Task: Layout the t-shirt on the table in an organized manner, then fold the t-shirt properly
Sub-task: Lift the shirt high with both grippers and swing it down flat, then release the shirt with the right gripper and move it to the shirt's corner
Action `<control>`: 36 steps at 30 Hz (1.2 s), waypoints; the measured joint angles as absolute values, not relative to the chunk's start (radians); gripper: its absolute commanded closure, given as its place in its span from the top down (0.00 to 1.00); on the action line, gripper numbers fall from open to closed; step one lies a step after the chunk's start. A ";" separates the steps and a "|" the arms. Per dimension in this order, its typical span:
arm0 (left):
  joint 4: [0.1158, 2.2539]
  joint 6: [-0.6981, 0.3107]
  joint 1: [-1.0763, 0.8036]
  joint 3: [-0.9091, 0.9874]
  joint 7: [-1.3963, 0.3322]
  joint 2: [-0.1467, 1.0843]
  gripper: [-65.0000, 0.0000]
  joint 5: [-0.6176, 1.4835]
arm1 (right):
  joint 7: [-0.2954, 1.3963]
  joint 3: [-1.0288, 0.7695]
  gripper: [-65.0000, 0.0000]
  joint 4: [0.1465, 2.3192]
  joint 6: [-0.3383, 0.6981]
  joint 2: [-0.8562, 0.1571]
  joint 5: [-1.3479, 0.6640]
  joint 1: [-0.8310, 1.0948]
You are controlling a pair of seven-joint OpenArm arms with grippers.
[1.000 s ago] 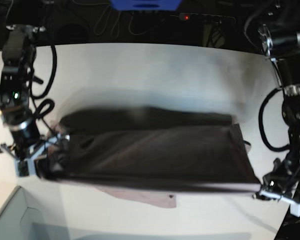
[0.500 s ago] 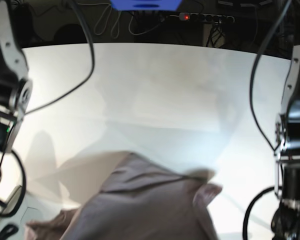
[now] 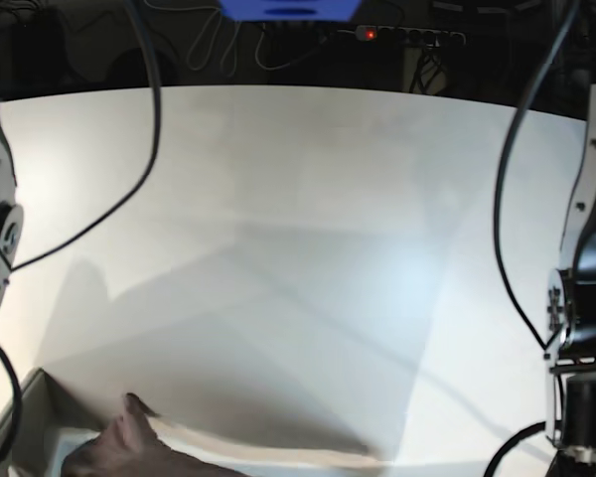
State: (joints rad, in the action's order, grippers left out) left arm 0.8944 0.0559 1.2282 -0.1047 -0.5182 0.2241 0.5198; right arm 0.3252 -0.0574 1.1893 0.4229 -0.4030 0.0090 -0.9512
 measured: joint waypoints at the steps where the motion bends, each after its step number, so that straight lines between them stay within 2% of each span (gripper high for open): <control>1: 0.940 0.052 1.205 -0.101 -0.497 0.228 0.00 0.522 | 0.324 -0.067 0.00 1.217 0.424 -0.400 0.009 -0.899; 5: 1.073 0.048 1.029 -0.099 -0.471 0.262 0.00 0.523 | 0.333 -0.105 0.00 1.334 0.422 -0.387 0.012 -0.682; 9: 1.210 0.064 0.745 -0.094 -0.513 0.305 0.00 0.511 | 0.324 -0.150 0.00 1.481 0.423 -0.330 0.007 -0.454; 15: 1.404 0.060 0.380 0.080 -0.488 0.318 0.00 0.514 | 0.324 -0.203 0.00 1.650 0.423 -0.250 0.002 -0.136; 24: 1.596 0.050 -0.019 0.269 -0.485 0.315 0.00 0.517 | 0.101 -0.195 0.00 1.726 0.423 -0.162 0.005 0.254; 26: 1.635 0.048 -0.082 0.322 -0.488 0.309 0.00 0.522 | 0.072 -0.196 0.00 1.726 0.450 -0.147 0.007 0.312; 32: 1.673 0.049 -0.198 0.472 -0.489 0.253 0.00 0.521 | 0.030 -0.187 0.00 1.713 0.658 -0.119 0.014 0.414; 36: 1.671 0.049 -0.233 0.512 -0.489 0.242 0.00 0.519 | 0.036 -0.163 0.00 1.678 0.680 -0.121 0.019 0.442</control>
